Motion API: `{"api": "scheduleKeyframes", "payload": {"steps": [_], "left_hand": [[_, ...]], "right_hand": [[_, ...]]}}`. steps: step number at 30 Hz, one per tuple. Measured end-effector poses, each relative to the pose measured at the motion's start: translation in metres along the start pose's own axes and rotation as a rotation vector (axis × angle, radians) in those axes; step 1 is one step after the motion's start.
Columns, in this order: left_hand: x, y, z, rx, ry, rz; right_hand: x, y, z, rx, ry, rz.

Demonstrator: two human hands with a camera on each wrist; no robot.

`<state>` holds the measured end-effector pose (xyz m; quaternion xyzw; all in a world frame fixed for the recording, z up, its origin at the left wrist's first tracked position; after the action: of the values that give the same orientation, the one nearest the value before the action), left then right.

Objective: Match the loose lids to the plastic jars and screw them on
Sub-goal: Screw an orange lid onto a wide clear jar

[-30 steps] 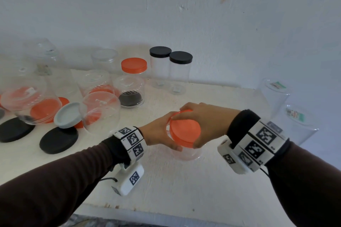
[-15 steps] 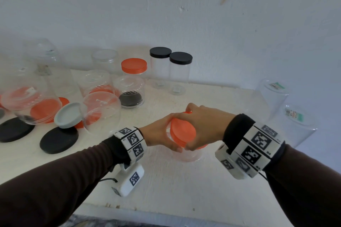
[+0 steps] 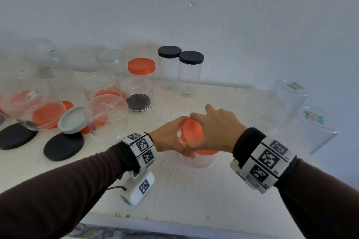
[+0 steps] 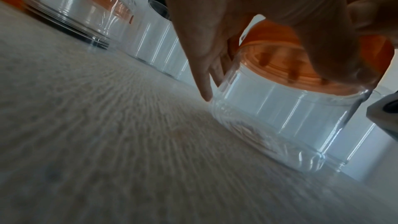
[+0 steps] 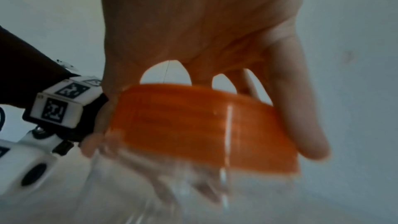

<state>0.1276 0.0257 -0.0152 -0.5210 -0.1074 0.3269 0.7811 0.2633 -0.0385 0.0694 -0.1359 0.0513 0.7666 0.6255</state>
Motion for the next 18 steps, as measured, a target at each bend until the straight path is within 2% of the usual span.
{"api": "scheduleKeyframes", "payload": {"steps": [2, 6, 9, 18], "left_hand": [[-0.001, 0.0, 0.001, 0.001, 0.002, 0.001], [-0.001, 0.001, 0.001, -0.005, 0.007, 0.003], [-0.002, 0.0, 0.001, -0.008, 0.014, 0.0], [-0.003, 0.001, 0.002, -0.014, 0.029, -0.021]], "right_hand": [[0.0, -0.003, 0.002, 0.003, 0.082, 0.022], [0.003, -0.016, 0.016, 0.125, 0.326, 0.194], [0.006, -0.014, 0.018, 0.062, 0.266, 0.246], [0.003, -0.005, 0.007, -0.013, 0.06, 0.149]]}}
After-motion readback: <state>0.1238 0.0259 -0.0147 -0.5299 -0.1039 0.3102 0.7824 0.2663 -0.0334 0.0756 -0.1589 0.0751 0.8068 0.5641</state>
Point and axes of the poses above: each hand's wrist, its own x-axis towards the middle knuckle, its own z-axis out of the back of the hand, y = z × x, the point moved 1 cm from there along x, towards the middle knuckle, and after that the axes turned 8 degrees about y, right-handed, at the moved point
